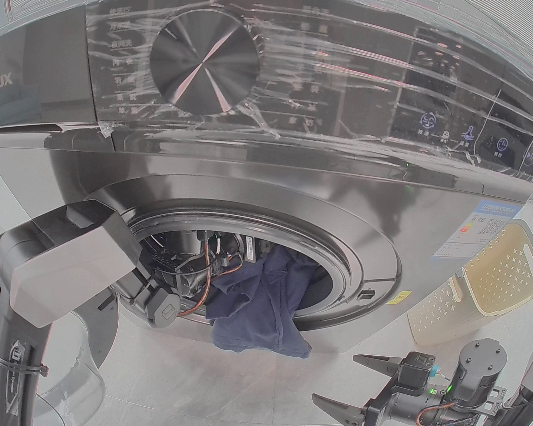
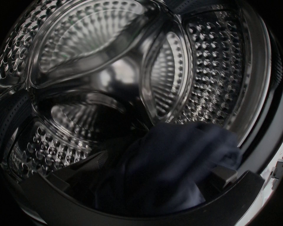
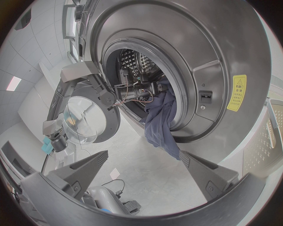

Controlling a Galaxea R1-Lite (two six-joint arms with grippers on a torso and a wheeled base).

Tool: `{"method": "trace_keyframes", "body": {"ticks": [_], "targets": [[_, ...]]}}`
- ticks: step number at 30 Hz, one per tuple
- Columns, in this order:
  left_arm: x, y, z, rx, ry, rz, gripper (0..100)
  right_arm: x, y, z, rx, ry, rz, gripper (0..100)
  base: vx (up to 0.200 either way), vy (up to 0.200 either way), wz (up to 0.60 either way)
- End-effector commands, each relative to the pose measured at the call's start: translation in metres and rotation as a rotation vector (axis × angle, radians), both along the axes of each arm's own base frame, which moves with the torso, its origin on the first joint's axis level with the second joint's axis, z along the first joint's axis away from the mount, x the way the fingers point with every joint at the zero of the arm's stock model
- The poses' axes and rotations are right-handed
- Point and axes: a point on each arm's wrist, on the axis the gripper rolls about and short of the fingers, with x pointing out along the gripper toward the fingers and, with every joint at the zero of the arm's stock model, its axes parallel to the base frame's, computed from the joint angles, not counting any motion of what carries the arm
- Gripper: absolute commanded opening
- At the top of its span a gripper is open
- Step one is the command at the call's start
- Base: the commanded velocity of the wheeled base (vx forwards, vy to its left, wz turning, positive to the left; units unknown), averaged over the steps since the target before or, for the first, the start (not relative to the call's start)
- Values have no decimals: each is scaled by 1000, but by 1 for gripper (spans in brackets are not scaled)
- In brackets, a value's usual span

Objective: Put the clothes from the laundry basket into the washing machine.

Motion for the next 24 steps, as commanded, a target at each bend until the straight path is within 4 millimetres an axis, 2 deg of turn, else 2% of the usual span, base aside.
{"method": "trace_keyframes", "body": {"ticks": [1,5,9,13,18,19,24], "targets": [[-27,0,13,29,54,-40,100,2,2,0,2,-2,1,100,0,0,0],[-39,-4,3,56,106,-93,100,3,3,-2,-1,3,3,100,0,0,0],[-48,-10,-18,95,164,-137,100,3,3,-3,-3,5,3,100,0,0,0],[-47,-14,-36,124,191,-144,100,4,4,-3,-2,4,3,100,0,0,0],[-46,-14,-45,151,204,-146,100,5,5,-4,-3,5,6,100,0,0,0],[-46,-14,-46,154,206,-147,0,6,7,-4,-1,4,7,100,0,0,0],[-38,-18,-38,124,167,-139,0,6,8,-4,2,2,8,100,0,0,0]]}}
